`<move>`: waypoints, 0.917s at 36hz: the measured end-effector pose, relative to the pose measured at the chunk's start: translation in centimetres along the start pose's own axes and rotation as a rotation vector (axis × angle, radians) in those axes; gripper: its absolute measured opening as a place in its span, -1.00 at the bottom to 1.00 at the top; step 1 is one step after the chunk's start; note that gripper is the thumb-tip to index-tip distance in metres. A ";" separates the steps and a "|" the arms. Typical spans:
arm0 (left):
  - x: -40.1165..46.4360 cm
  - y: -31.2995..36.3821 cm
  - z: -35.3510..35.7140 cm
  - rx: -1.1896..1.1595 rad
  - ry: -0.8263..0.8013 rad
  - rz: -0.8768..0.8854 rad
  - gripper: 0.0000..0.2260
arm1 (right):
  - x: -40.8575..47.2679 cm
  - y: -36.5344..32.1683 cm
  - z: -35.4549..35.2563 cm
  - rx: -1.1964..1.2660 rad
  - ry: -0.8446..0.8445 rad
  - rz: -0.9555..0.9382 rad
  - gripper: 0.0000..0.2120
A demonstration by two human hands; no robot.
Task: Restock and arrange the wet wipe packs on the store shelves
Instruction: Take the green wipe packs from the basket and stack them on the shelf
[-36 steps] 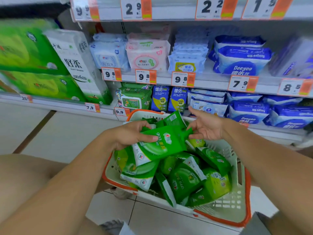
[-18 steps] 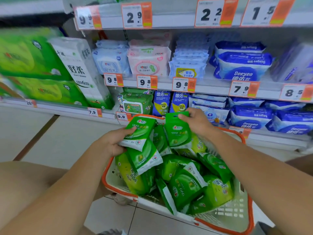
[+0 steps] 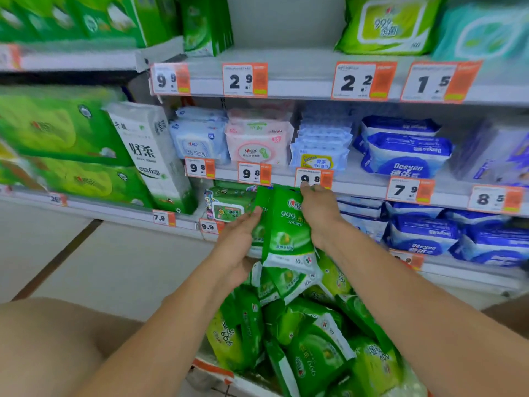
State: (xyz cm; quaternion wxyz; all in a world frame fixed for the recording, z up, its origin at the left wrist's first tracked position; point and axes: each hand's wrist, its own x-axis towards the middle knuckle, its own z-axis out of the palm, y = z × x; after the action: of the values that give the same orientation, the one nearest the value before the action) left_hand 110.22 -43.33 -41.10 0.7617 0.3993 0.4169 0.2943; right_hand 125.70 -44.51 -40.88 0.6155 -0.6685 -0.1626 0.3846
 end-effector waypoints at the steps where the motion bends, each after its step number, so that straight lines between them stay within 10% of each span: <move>1: -0.3 0.1 0.2 -0.016 0.006 -0.002 -0.67 | 0.1 0.0 -0.1 -0.032 -0.001 -0.019 -0.75; 9: -0.3 0.1 0.4 -0.008 0.011 0.033 -0.65 | 0.7 1.7 0.0 -0.191 -0.057 -0.108 -0.77; 15: -0.3 -4.5 0.7 -0.065 0.096 -0.144 -0.24 | 0.4 6.2 0.5 -0.273 -0.026 0.034 -0.61; 25: 1.4 -10.0 -2.8 0.194 0.134 -0.363 -0.64 | 1.6 11.5 -6.8 -0.270 0.042 0.255 -0.67; 29: 1.5 -12.6 -2.6 0.277 0.133 -0.328 -0.22 | 2.4 11.9 -9.3 -0.437 0.024 0.238 -0.54; 33: 1.3 -13.9 -0.5 0.116 0.147 -0.319 -0.49 | 2.8 13.0 -9.1 -0.476 0.003 0.199 -0.49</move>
State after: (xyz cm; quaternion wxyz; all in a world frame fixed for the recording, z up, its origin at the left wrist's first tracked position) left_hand 111.95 -49.20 -53.61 0.7420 0.3485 0.5458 0.1736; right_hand 130.70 -51.45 -54.55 0.4001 -0.8079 -0.1812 0.3929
